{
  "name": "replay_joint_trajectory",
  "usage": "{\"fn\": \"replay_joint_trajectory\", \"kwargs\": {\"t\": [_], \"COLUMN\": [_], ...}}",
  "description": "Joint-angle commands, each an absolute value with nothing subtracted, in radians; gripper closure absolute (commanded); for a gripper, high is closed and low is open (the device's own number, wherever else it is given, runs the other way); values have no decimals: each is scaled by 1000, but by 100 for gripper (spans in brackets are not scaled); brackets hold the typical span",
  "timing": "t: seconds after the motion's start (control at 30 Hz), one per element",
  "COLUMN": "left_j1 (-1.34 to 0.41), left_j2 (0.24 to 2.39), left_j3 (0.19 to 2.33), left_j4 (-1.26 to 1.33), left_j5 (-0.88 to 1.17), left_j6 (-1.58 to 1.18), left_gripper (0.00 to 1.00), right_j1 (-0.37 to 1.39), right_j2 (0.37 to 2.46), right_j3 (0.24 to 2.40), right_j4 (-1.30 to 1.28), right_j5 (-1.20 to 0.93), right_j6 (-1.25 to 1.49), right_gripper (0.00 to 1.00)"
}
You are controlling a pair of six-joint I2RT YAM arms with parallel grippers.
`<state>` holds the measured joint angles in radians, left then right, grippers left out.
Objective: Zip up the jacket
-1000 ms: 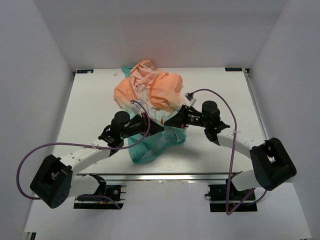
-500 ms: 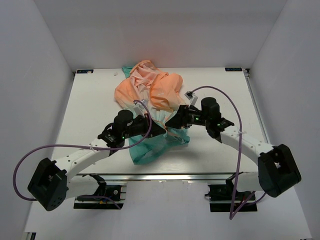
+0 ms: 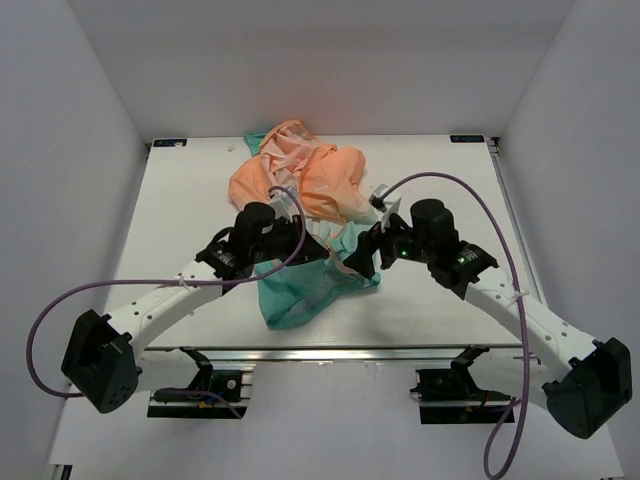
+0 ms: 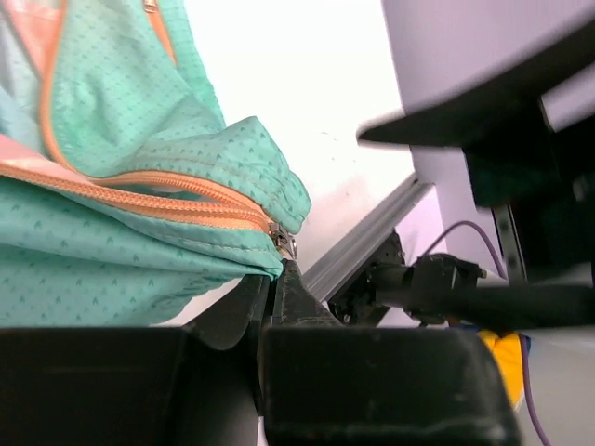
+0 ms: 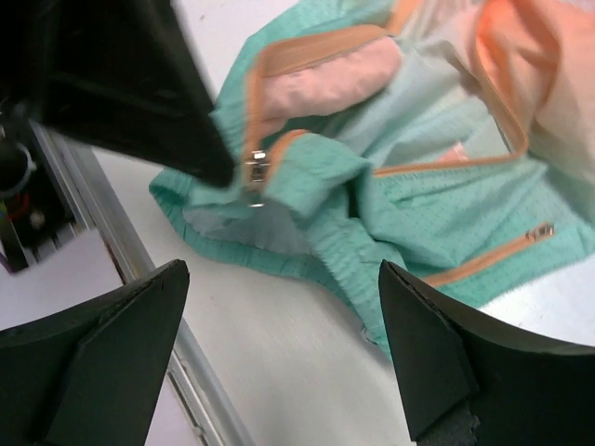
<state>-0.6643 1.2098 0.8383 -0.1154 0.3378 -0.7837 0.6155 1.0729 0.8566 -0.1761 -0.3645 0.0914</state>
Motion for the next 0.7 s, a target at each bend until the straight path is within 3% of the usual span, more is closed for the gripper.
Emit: {"fn": "replay_joint_trajectory", "kwargs": {"t": [0.0, 0.17, 0.67], "left_j1": [-664, -664, -663], "left_j2": [1236, 1292, 1292], "left_j3": [929, 986, 1003], "left_j4": [-291, -350, -348], "left_j5": [282, 300, 334], "left_j6": [-769, -773, -765], "left_gripper": [100, 100, 100], "right_j1": [690, 827, 923], "right_j2": [1078, 1143, 1269], "right_j3": [928, 989, 1048], "right_j4": [-245, -258, -253], "right_j5": [-313, -161, 41], "right_j6": [-115, -215, -347], "right_gripper": [13, 15, 25]}}
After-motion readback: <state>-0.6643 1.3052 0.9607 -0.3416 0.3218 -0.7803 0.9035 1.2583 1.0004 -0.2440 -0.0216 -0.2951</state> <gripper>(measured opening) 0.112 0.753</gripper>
